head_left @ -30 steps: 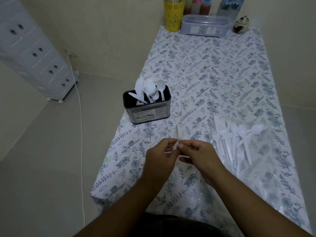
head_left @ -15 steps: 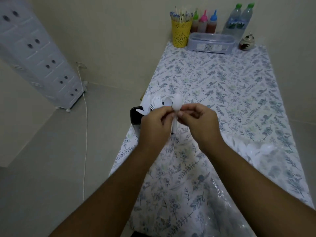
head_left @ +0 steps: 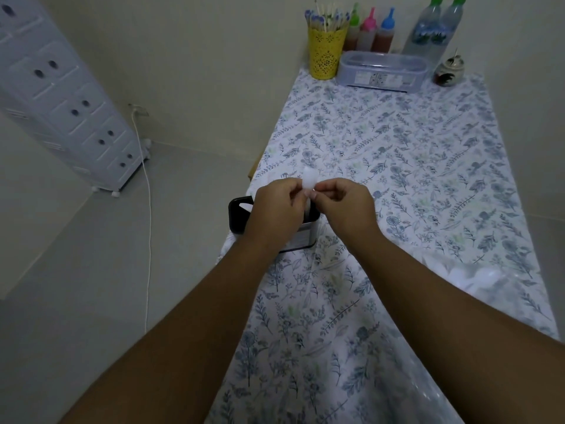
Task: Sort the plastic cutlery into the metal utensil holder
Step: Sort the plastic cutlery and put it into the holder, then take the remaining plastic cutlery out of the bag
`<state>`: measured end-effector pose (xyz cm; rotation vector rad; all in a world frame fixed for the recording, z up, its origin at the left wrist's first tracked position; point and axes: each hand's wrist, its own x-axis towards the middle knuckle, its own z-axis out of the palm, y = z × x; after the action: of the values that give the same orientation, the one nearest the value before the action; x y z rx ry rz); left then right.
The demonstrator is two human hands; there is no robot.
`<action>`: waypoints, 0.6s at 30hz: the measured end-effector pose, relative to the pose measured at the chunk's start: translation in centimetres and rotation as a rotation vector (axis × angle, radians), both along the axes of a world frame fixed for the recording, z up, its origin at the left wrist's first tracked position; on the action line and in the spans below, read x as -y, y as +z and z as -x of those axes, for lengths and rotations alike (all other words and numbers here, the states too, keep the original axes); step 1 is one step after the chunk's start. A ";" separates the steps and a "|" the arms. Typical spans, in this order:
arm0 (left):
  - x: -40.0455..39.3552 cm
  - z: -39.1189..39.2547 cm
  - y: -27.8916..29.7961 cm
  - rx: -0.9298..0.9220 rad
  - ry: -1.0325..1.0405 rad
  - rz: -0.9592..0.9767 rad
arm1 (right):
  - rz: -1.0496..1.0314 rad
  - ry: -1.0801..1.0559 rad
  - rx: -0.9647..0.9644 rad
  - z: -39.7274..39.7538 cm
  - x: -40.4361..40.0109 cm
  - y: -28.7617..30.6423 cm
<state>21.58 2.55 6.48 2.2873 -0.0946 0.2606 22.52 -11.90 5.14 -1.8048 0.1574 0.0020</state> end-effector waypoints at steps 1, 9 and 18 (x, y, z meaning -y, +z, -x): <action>0.1 0.0 -0.1 -0.006 0.011 -0.036 | 0.035 0.008 -0.008 0.1 0.1 -0.2; 2.2 4.6 -0.5 0.106 -0.033 -0.063 | 0.260 0.041 -0.001 4.5 3.7 -1.1; 11.7 17.5 -11.4 -0.351 -0.543 -0.145 | 0.572 0.149 -0.315 19.3 14.8 -7.4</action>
<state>4.07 -9.12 -4.92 2.3127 -0.5548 -0.4389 3.19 -26.71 -2.28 -2.3765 0.2656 0.3826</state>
